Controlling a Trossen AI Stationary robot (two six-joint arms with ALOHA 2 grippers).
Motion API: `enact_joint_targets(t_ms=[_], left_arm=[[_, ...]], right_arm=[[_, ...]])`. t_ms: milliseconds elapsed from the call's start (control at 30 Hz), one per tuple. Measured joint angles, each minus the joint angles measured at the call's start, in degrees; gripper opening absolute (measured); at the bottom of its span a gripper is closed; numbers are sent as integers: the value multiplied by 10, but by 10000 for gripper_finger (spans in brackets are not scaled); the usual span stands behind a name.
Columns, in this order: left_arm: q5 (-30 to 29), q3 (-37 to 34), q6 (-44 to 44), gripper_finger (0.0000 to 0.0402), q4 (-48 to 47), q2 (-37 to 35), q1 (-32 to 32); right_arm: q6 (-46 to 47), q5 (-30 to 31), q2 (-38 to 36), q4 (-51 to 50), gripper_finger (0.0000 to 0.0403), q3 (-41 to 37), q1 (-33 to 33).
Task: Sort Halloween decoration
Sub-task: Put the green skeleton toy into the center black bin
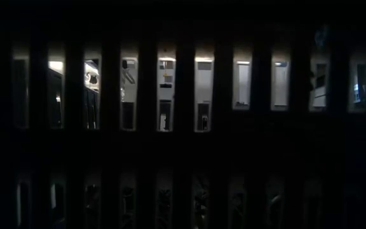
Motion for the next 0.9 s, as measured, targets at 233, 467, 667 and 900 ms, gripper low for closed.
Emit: enact_joint_targets(t_ms=[233,467,667,900], left_arm=[[0,0,0,176,3,0,0],[0,0,0,176,3,0,0],[0,0,0,176,3,0,0],[0,0,0,176,4,0,0]], right_arm=[[-21,-14,31,6,133,-23,-10],[-47,-175,154,152,133,-22,-9],[-61,-260,315,195,133,45,-9],[-93,-293,458,77,133,182,-9]])
